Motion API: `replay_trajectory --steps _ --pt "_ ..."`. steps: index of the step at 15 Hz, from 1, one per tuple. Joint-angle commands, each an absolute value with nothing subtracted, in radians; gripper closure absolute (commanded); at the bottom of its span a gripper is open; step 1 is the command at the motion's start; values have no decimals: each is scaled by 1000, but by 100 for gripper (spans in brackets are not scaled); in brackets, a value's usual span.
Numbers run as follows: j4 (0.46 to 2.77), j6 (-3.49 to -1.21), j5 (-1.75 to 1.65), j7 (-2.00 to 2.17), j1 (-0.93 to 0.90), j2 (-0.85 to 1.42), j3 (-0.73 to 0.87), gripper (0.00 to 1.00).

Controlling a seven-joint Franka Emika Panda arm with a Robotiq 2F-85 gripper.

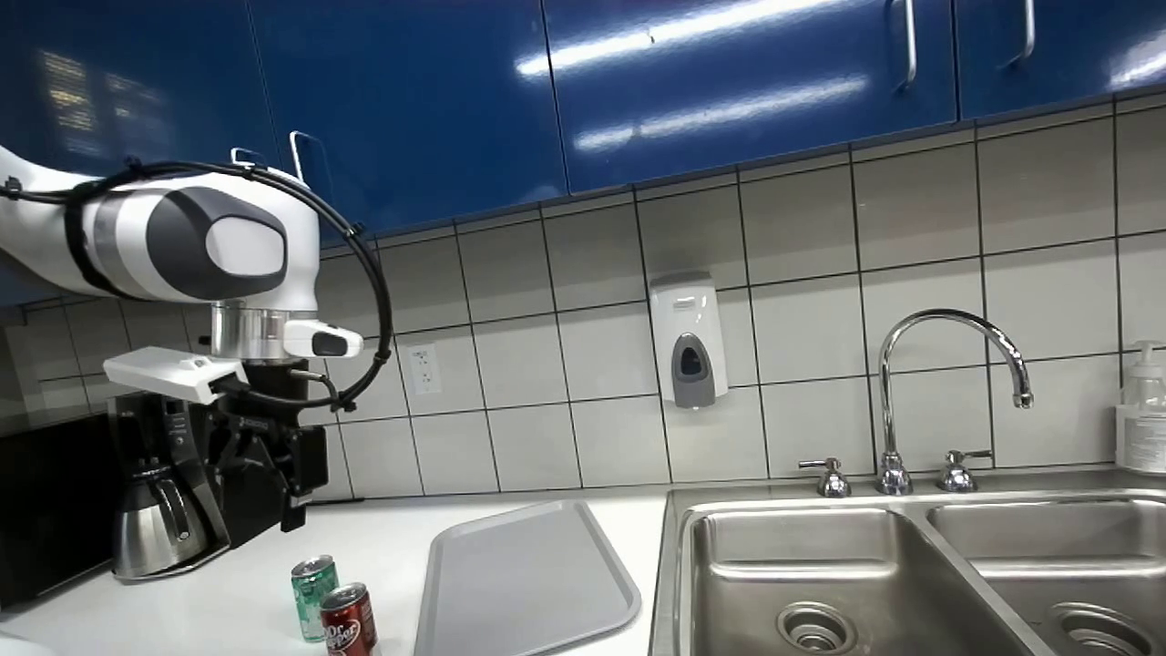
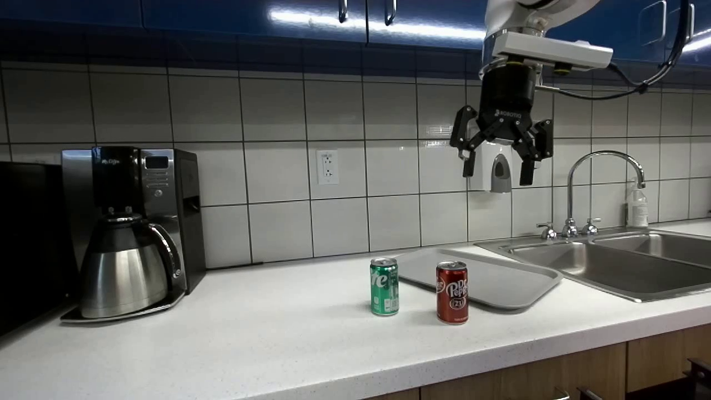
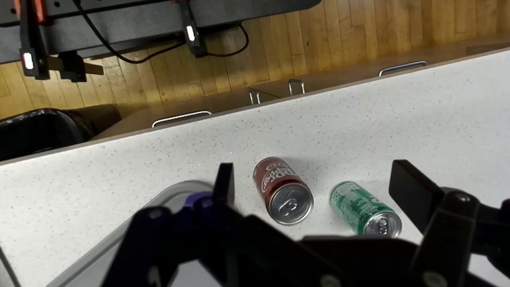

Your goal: Put the two soda cans onto the tray

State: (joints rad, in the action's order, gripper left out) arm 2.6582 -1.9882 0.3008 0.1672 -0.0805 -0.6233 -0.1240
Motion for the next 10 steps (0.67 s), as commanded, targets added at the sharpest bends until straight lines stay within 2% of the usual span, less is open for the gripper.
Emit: replay_trajectory --steps 1,10 --pt "2678 -2060 275 173 -86 -591 -141 0" --pt "2699 -2215 232 177 -106 -475 -162 0"
